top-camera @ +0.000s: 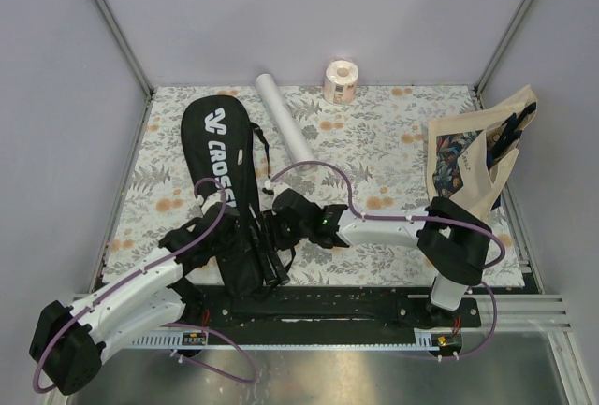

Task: Pack up the badminton gear
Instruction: Adjust the racket in the racket bag.

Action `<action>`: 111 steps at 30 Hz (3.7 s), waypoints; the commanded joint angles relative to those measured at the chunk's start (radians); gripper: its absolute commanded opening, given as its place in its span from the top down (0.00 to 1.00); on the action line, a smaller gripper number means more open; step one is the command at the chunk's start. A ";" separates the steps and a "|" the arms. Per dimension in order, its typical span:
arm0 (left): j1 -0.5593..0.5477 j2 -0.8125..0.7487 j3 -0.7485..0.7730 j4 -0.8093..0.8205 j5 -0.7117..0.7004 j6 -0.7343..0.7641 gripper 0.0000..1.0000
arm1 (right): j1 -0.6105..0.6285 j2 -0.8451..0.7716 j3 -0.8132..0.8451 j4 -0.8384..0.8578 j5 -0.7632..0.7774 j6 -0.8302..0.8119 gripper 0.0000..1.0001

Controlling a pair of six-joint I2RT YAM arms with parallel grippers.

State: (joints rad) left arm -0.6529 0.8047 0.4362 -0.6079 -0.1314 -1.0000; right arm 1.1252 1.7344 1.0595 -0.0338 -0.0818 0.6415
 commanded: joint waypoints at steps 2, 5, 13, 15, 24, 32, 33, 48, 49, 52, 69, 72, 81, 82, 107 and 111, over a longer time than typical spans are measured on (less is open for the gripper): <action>0.001 -0.022 0.019 0.025 0.010 -0.014 1.00 | 0.031 0.048 0.023 0.067 -0.050 0.040 0.52; 0.002 -0.018 0.024 0.030 0.009 -0.012 1.00 | 0.044 0.080 0.031 0.069 -0.038 0.052 0.52; 0.001 -0.018 0.032 0.025 0.016 -0.006 1.00 | 0.064 0.148 0.051 -0.035 0.119 0.015 0.52; 0.001 -0.022 0.030 0.026 0.016 -0.011 1.00 | 0.064 0.163 0.053 -0.031 0.125 0.017 0.53; 0.001 -0.059 0.000 0.049 0.072 -0.075 1.00 | 0.064 0.194 0.080 0.143 0.097 0.089 0.99; 0.001 -0.148 -0.057 0.048 0.111 -0.164 1.00 | 0.059 0.198 0.096 0.300 0.197 0.196 1.00; 0.001 -0.156 -0.065 0.048 0.115 -0.173 1.00 | 0.059 0.203 0.099 0.313 0.208 0.213 1.00; 0.001 -0.181 -0.087 0.060 0.070 -0.186 1.00 | 0.059 0.198 0.014 0.534 0.211 0.411 0.71; 0.001 -0.162 -0.071 0.053 0.066 -0.168 0.94 | 0.058 0.198 0.013 0.519 0.211 0.406 0.70; -0.001 -0.108 -0.021 -0.013 0.050 -0.129 0.72 | 0.058 0.198 -0.019 0.544 0.218 0.414 0.77; -0.123 -0.068 0.059 -0.339 -0.040 -0.178 0.69 | 0.047 0.226 -0.006 0.574 0.195 0.429 0.85; -0.137 -0.062 0.061 -0.352 -0.062 -0.201 0.73 | 0.047 0.238 -0.010 0.566 0.203 0.443 0.88; -0.151 -0.027 0.153 -0.389 -0.217 -0.227 0.58 | 0.021 0.182 -0.108 0.660 0.114 0.408 0.72; -0.149 -0.019 0.177 -0.391 -0.252 -0.210 0.55 | 0.019 0.177 -0.115 0.652 0.117 0.403 0.74; 0.068 0.340 0.201 -0.095 -0.123 0.095 0.54 | 0.018 0.211 -0.112 0.655 0.185 0.445 0.85; 0.068 0.375 0.180 -0.072 -0.137 0.092 0.54 | 0.018 0.214 -0.108 0.657 0.189 0.455 0.86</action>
State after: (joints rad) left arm -0.5892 1.1461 0.6407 -0.7147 -0.2638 -0.9138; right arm 1.1500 1.9785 0.9371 0.5472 0.0624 1.0527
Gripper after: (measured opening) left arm 0.461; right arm 0.371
